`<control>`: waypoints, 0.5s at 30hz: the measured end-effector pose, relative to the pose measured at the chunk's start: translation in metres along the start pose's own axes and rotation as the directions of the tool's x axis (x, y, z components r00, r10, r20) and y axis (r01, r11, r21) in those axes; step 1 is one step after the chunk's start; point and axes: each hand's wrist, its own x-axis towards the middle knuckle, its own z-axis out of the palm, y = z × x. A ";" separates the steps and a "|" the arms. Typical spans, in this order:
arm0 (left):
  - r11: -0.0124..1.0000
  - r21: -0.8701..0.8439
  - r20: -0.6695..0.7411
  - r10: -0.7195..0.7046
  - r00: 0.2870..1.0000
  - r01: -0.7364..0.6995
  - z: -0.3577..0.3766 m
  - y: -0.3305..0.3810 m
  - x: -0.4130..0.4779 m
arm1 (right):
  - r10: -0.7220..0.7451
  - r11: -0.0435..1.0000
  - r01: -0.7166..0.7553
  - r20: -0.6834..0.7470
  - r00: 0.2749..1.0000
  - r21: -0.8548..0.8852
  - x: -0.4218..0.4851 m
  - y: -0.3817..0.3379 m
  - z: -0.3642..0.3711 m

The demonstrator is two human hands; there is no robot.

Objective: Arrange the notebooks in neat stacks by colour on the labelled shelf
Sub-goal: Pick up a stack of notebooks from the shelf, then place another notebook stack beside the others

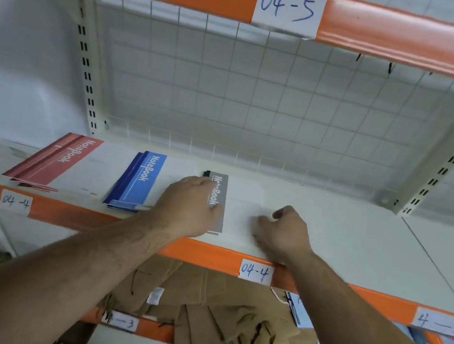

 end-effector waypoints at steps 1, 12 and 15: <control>1.000 0.009 0.024 0.027 0.999 -0.028 0.000 0.003 0.003 | -0.012 0.998 0.008 -0.060 0.998 -0.066 -0.004 0.002 -0.006; 0.917 0.004 0.273 0.384 0.882 -0.400 0.034 0.065 0.004 | 0.058 0.792 -0.132 -0.142 0.988 -0.596 -0.098 0.040 -0.052; 0.864 -0.041 0.298 0.489 0.820 -0.501 0.047 0.099 -0.007 | 0.149 0.791 -0.235 -0.195 0.969 -0.565 -0.131 0.063 -0.066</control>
